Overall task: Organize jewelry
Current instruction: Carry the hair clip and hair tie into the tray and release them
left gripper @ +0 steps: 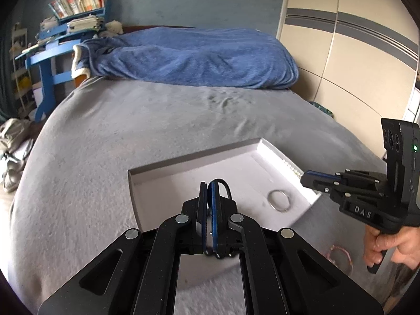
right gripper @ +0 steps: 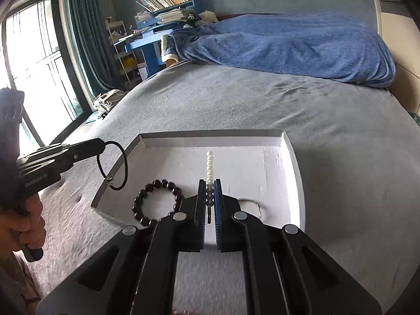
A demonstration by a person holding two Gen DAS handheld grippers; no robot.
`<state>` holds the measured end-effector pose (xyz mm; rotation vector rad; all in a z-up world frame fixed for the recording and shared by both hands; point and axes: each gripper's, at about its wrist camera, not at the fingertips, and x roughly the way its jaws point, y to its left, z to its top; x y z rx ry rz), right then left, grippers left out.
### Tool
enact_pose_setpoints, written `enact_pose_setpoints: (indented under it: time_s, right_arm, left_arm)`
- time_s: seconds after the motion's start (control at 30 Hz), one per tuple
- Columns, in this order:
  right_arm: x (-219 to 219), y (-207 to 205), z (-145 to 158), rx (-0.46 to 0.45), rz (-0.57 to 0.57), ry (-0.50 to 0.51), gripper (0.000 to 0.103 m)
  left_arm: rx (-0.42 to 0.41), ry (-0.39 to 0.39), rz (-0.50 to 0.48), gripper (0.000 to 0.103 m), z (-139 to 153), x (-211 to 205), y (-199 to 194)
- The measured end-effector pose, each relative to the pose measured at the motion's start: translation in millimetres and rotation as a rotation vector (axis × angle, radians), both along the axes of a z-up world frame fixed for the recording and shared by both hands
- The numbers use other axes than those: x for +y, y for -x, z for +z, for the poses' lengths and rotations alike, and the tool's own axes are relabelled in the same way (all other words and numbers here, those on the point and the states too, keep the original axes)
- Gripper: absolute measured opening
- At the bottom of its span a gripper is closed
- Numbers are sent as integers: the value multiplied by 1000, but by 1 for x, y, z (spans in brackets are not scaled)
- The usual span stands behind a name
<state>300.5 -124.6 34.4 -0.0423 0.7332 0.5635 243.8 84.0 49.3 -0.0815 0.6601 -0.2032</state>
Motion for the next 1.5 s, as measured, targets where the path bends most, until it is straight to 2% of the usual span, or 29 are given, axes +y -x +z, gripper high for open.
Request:
enact_pose_setpoints:
  time_s: [0.23,0.57,0.93,1.3,1.33,1.4,1.47,1.5]
  right_arm:
    - [10,-29,-9,21,-9,13,6]
    - [20,-61,-34,77,-21,33,6]
    - [23,-75,-60,134,-26,91,6]
    - [29,-79,-74,158,-28,128,6]
    - [29,-79,-74,157,-29,128,6]
    - [29,-79,-74,155,-27,128,8]
    - [28,-77,-73,152,-26,125,14]
    - [27,-74,-72,147,-25,122,19]
  left_arm:
    - [15,-8,21,3,-8,6,-36]
    - [67,-15,36,3,-32,9,-67]
    - [133,-42,51,4,-57,12,-82]
    - [181,-103,47,4,-63,6,-83]
    - [182,-106,48,7,-63,6,-83]
    - [174,-111,53,21,-62,6,-81]
    - [160,-115,59,36,-60,5,-79]
    - [152,-119,57,40,-59,4,-77]
